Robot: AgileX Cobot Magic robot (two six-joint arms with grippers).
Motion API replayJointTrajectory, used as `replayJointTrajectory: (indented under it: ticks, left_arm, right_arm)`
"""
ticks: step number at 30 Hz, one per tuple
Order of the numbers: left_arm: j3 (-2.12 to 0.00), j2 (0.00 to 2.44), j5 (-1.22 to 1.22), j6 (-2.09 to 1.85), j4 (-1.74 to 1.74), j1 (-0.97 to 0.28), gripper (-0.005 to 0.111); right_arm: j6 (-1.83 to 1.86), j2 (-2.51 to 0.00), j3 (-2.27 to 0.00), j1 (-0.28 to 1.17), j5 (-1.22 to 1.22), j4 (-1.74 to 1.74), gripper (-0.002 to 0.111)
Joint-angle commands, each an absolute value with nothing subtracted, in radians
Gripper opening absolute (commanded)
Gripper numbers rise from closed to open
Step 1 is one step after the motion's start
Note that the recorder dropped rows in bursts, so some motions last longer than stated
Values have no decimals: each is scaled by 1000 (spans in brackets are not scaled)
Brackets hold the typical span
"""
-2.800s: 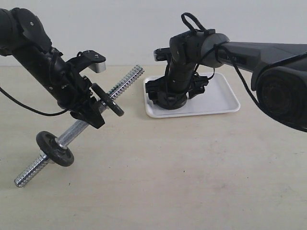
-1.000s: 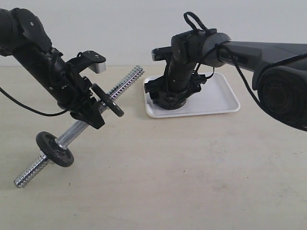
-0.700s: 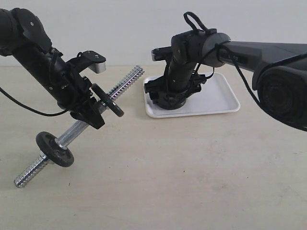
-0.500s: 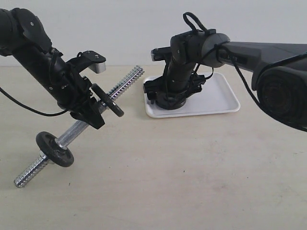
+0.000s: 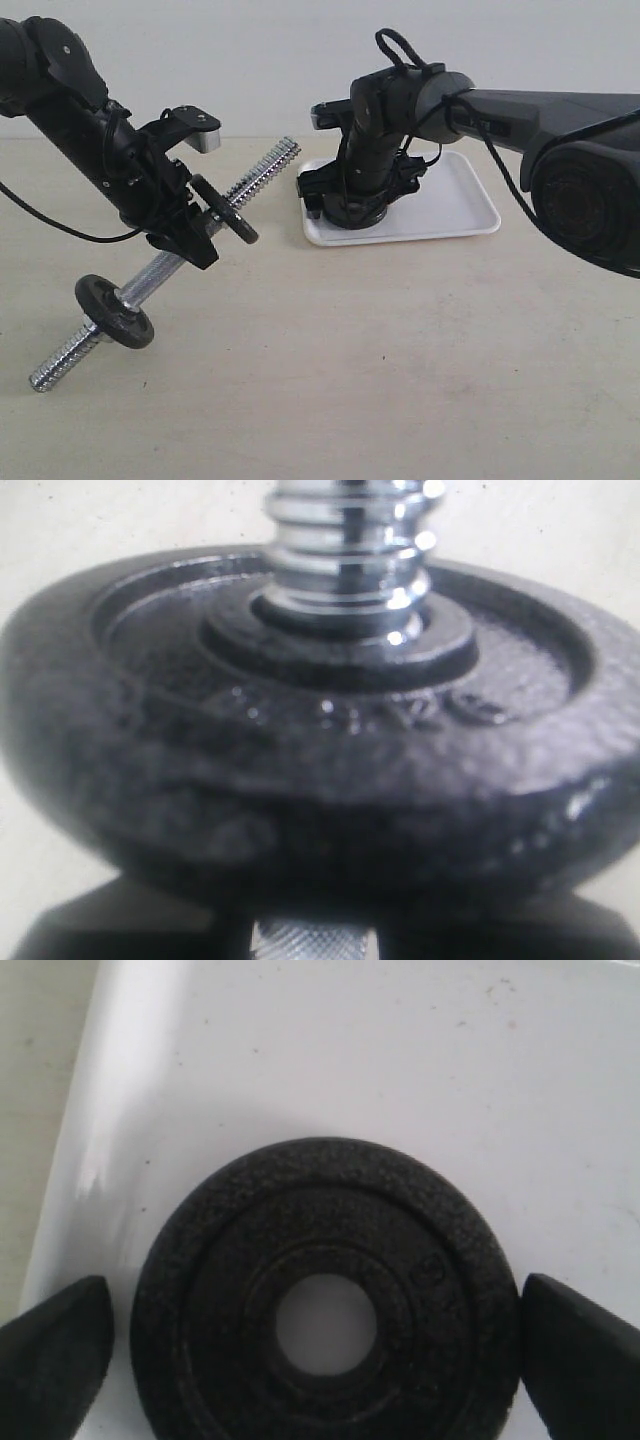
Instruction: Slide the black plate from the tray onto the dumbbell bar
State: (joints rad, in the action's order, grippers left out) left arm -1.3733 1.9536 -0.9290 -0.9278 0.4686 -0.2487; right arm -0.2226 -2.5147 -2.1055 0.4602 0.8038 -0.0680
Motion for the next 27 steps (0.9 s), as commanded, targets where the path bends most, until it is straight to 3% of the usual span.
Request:
replayJointTrajectory:
  ticks: [1,5,9,12,27]
  left_arm:
    - [-1400,1892,-935,-913,563,-249,4]
    - [-1400,1892,-935,-913,563,-249,4]
    - [-1400,1892,-935,-913,563,-249,4]
    - [-1400,1892,-935,-913,563,-249,4]
    - [-1400,1892,-938,-913,533,-249,4]
  right_arm:
    - [-255,-2564,-2086,469,848,-12,82]
    - [-257,-2564,-2086,469,866,-8,43]
    - [-252,-2564,-2086,469,889,-11,26]
    - [-216,-2559,-2086,468,926,-15,0]
    - [-59,-2445,-2086,393,999,-43,0]
